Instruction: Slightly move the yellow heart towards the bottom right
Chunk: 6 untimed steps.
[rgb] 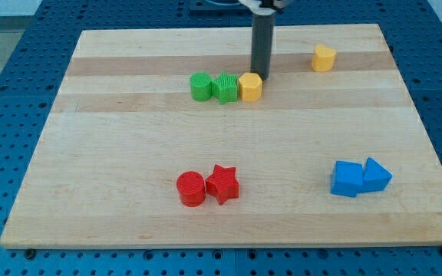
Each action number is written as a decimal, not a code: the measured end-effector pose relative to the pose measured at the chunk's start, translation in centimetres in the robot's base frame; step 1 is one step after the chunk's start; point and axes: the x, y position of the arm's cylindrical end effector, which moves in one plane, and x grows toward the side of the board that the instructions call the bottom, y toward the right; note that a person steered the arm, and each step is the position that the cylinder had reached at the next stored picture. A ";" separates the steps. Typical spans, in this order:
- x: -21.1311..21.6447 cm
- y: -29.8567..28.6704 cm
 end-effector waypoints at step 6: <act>-2.4 8.2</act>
